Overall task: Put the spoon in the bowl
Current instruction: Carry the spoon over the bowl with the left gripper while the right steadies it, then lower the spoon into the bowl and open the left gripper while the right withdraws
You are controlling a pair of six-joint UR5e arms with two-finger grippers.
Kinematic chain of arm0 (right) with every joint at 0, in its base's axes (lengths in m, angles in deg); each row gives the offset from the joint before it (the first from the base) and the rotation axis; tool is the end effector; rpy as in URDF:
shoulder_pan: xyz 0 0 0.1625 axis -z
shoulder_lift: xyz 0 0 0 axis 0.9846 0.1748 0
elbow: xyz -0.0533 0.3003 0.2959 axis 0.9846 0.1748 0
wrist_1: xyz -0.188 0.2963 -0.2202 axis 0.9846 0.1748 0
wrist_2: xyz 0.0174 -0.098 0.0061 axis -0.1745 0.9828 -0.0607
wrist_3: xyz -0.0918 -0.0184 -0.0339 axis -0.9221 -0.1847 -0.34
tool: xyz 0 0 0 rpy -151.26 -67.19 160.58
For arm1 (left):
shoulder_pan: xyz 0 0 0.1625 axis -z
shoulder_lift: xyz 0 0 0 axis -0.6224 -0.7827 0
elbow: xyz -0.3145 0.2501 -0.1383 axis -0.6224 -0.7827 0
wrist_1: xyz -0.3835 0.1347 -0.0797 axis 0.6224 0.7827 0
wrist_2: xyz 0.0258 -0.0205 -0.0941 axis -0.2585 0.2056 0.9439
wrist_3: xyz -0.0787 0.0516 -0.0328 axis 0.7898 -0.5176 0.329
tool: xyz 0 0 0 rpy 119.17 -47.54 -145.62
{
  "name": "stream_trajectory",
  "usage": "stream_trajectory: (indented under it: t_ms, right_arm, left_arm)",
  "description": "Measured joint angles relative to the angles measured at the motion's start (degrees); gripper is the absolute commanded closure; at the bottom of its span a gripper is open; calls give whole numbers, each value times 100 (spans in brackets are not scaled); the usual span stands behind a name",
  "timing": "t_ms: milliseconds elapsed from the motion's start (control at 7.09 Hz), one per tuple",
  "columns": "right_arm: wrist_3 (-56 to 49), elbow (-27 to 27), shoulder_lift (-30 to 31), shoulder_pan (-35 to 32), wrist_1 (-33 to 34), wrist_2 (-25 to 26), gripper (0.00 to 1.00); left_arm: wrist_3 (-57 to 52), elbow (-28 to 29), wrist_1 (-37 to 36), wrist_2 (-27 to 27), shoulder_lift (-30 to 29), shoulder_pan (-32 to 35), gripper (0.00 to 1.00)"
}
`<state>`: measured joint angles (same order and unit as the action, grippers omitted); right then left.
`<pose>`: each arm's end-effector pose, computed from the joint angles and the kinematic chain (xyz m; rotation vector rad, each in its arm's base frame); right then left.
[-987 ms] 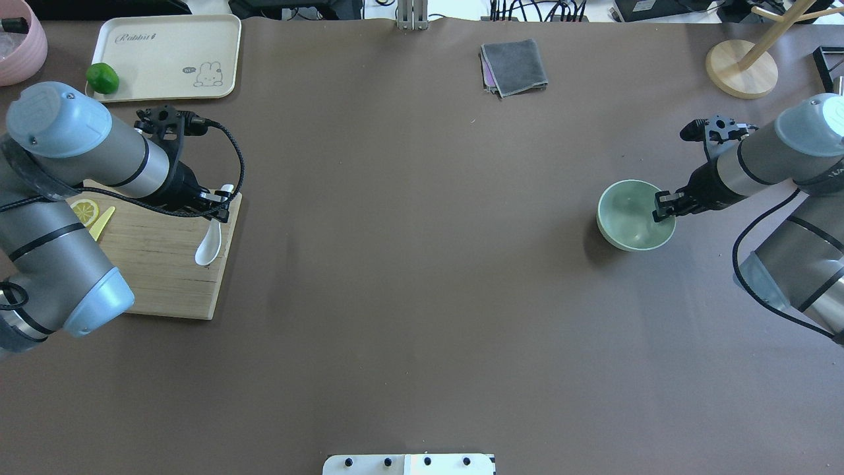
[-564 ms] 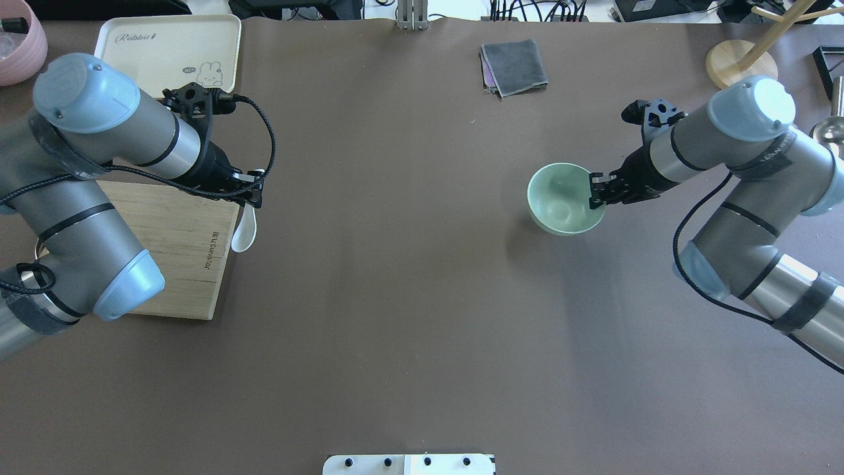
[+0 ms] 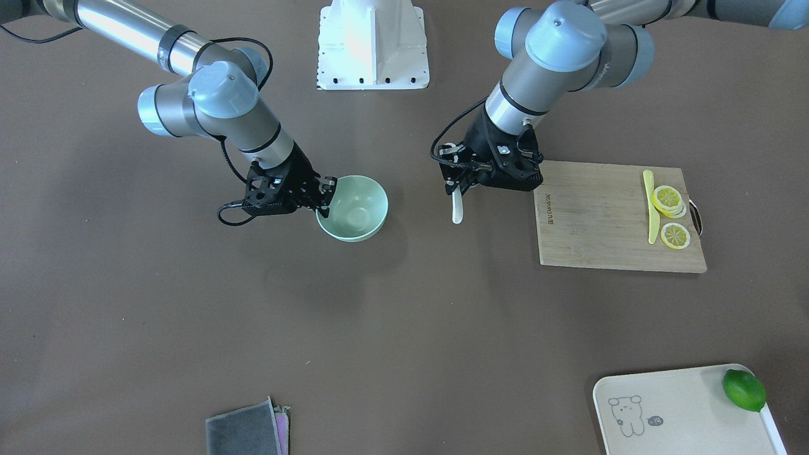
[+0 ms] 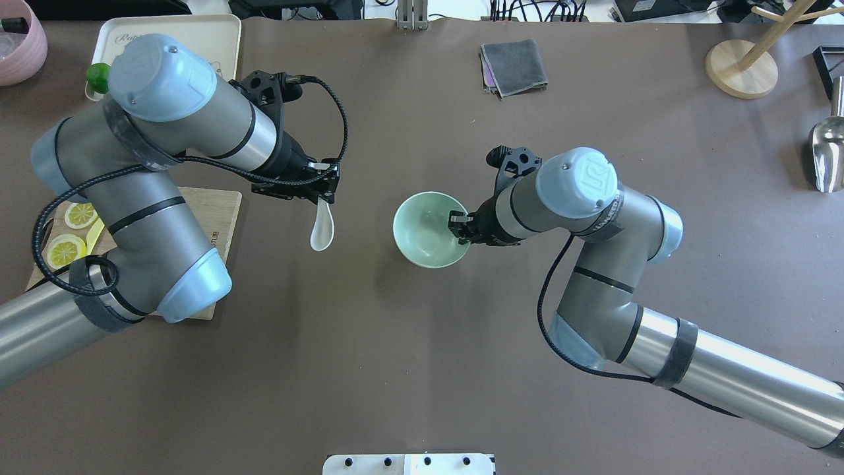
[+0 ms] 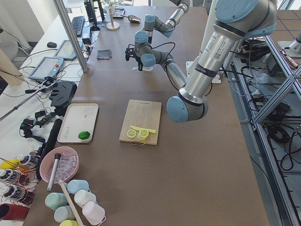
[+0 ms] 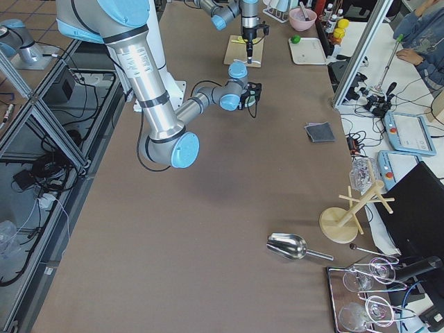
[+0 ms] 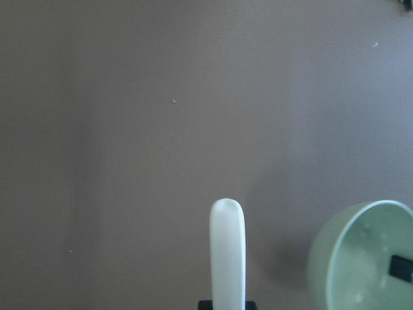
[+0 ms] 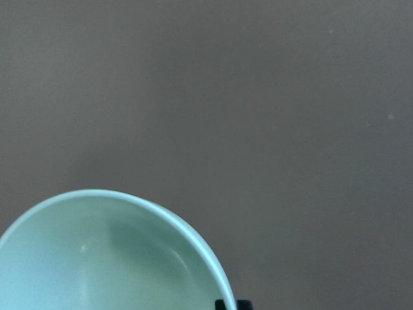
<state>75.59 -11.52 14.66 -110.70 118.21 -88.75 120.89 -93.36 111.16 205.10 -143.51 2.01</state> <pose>-0.5379 -0.4382 0.2798 0.0674 -1.1119 0.1996 0.4347 -0.4809 0.1942 0.0795 1.1024 -0.0714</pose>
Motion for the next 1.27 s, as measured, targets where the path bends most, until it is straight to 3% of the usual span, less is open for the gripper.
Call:
stream_trajectory:
  t_ms: [141,564,705,846,987,1269]
  right_arm:
    - [152,63,-148,186,1,233,1]
    - [218,40,-160,211,-43,431,0]
    - [92,-199,125,-28,-64,182,0]
    - [-187,-523,556,-426,-73,-314,0]
    - [-566,-779,1010,-856,-79,-799,0]
    - [-1099,-964,1549,-1402,-86,-1302,0]
  left_arm:
    - [157,37,6,-18,-134,-105,100]
    - [392,322,57,-341,-490,-432,100]
    - [466,514,97,-438,-650,-512,77]
    - [497,710,263,-563,-728,-573,2]
    - [490,967,576,-728,-758,-620,1]
    - [393,1323,991,-902,-742,-599,2]
